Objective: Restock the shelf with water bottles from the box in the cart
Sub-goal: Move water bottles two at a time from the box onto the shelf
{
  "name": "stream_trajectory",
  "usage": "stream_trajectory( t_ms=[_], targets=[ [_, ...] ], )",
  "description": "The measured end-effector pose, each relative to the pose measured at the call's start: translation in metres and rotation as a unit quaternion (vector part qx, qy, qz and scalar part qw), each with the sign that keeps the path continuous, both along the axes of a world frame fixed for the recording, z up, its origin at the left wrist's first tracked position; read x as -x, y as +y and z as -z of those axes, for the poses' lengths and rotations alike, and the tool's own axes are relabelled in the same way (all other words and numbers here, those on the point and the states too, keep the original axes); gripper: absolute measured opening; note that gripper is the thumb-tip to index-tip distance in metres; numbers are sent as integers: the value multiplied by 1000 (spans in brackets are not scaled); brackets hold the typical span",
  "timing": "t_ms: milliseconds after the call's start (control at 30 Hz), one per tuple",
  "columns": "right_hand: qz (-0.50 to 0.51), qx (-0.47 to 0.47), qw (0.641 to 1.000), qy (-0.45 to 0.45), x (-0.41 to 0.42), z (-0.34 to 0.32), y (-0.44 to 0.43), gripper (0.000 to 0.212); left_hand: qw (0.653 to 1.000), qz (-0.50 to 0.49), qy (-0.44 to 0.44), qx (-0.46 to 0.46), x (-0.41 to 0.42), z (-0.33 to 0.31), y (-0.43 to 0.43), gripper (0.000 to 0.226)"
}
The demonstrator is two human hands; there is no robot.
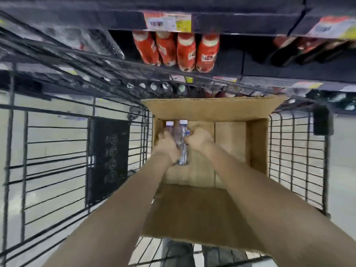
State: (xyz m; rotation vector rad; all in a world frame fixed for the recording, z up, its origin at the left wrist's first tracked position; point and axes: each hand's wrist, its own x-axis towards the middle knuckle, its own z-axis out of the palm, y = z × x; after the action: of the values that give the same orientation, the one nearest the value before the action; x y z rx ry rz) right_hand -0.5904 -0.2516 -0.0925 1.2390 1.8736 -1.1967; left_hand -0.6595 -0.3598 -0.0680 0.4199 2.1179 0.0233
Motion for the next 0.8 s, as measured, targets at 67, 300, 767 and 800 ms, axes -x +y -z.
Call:
stream_trajectory(
  t_ms=[67,300,767,800],
  targets=[
    [34,9,999,6,6,30,-4,39,999,-43,4,-22,4,18,0,77],
    [167,48,985,9,16,69,-16,29,984,-120,45,-121,-10,60,-16,90],
    [353,51,928,112,-40,58,0,56,993,-78,40,-74,-2,89,-8,64],
    [365,59,921,126,-41,55,-1,57,994,-74,41,-71,-1,90,-8,63]
  ],
)
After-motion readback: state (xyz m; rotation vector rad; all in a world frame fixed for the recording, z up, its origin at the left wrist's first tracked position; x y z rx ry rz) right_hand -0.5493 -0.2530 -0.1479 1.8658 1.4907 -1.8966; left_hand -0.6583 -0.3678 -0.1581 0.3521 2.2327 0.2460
